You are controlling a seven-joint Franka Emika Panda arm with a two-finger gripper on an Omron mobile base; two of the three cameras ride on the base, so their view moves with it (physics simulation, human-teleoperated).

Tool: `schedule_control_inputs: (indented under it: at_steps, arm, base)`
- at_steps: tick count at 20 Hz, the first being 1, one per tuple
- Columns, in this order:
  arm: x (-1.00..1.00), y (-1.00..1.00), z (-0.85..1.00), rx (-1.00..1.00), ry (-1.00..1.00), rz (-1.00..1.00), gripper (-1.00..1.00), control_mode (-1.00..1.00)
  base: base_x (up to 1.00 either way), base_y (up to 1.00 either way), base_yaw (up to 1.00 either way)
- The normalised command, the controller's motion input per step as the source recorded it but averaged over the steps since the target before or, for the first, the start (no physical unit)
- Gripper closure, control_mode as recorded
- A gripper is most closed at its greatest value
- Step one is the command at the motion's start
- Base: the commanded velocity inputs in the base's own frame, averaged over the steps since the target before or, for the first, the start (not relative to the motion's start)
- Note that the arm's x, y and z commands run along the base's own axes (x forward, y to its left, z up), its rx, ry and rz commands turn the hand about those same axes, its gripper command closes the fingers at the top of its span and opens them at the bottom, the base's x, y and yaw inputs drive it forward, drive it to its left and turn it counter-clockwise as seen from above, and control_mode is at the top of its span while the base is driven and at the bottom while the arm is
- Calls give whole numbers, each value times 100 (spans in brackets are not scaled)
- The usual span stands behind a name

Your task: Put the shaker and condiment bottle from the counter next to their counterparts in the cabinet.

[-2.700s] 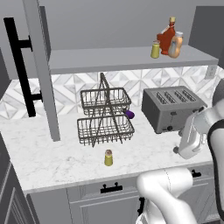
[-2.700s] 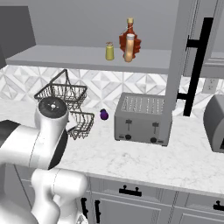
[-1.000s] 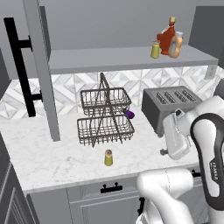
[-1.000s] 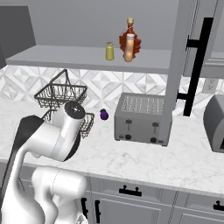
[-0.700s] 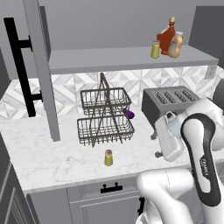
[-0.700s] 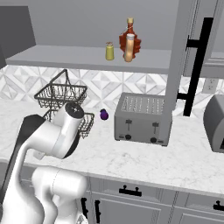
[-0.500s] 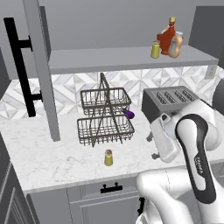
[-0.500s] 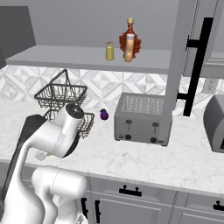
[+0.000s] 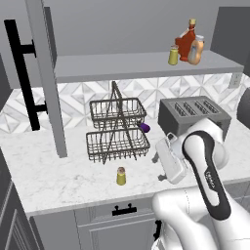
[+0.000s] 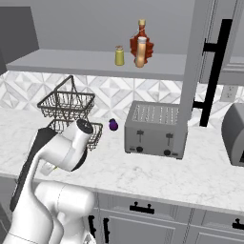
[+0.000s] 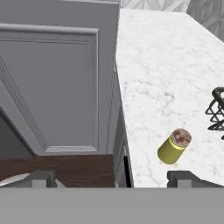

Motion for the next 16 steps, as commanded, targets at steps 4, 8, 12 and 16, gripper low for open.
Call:
schedule_control_inputs:
  at_steps: [4, 8, 12, 16]
  arm:
    - [17, 17, -26, 10, 0, 0, -100, -100]
    - [26, 23, -48, 3, 0, 0, -100, -100]
    - [29, 13, -35, 6, 0, 0, -100, -100]
    - [32, 1, -13, 9, 0, 0, -100, -100]
  base:
    - [0, 0, 0]
    - [0, 0, 0]
    - [0, 0, 0]
    - [0, 0, 0]
